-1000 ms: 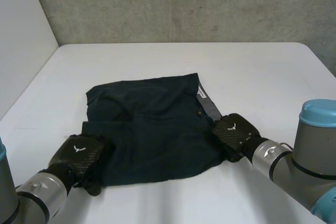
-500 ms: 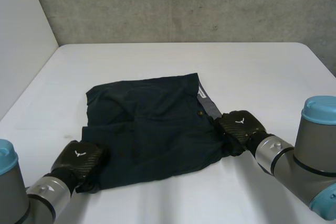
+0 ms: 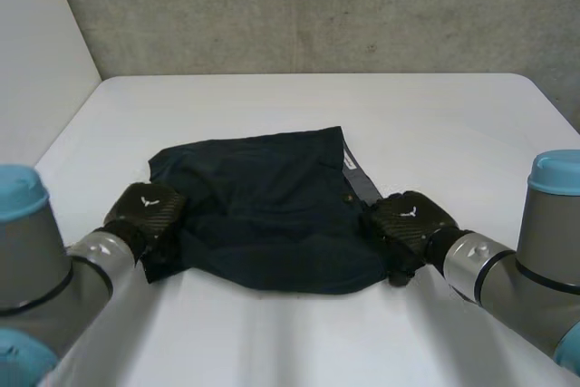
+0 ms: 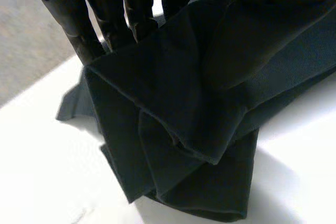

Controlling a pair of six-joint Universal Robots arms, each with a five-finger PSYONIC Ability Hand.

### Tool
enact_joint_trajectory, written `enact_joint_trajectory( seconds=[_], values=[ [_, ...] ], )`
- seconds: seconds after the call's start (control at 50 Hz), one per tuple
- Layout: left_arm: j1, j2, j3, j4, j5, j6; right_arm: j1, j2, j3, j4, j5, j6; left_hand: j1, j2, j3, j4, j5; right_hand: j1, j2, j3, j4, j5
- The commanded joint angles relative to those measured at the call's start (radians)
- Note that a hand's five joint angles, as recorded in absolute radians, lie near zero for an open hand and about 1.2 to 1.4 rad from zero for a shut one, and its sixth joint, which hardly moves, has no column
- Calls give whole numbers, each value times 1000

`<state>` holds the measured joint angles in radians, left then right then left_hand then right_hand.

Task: Fold the shorts.

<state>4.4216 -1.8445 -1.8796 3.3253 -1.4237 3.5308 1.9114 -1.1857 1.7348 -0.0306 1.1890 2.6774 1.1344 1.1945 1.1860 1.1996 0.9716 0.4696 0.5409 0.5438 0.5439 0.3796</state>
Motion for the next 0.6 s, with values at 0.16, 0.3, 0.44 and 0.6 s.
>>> enact_joint_trajectory(
  seconds=[0.16,0.3,0.44,0.6],
  values=[
    [35,-157,195,-191,43,-6,-3,69,-26,-9,-45,-131,262,202,210,197,250,-12,-83,-86,-86,-96],
    [32,-139,201,-197,40,-9,8,119,-75,-20,-46,-59,262,202,210,197,250,231,160,157,157,146],
    [19,-63,201,-242,45,-9,14,121,-173,-8,-34,28,262,202,210,197,250,927,855,852,852,842],
    [-5,244,301,-430,101,-12,3,-184,-280,171,-26,30,262,202,210,197,250,927,855,852,852,842]
  ],
)
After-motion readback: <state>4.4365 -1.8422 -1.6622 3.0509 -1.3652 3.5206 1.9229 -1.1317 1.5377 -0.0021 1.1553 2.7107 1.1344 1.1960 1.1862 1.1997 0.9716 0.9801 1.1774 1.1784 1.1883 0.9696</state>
